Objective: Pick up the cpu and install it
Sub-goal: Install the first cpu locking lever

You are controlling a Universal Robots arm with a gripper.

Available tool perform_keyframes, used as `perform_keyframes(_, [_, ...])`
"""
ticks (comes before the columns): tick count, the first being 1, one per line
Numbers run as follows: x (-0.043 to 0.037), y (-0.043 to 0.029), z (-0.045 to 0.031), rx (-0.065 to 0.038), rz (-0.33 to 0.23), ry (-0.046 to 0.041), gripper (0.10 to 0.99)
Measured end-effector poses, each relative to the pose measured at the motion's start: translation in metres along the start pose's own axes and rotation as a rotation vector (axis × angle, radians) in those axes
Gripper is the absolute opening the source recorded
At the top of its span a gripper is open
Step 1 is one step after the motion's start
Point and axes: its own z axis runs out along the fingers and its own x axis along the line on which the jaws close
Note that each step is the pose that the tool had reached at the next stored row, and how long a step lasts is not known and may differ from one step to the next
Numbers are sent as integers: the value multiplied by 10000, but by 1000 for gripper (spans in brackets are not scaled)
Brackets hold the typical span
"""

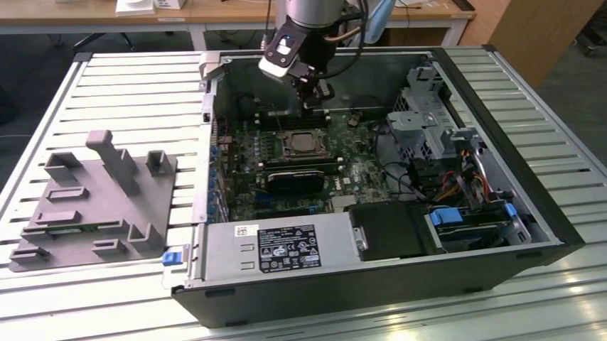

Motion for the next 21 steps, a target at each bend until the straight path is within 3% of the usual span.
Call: perform_keyframes(21, [0, 0, 0, 13, -1025, 3, 106])
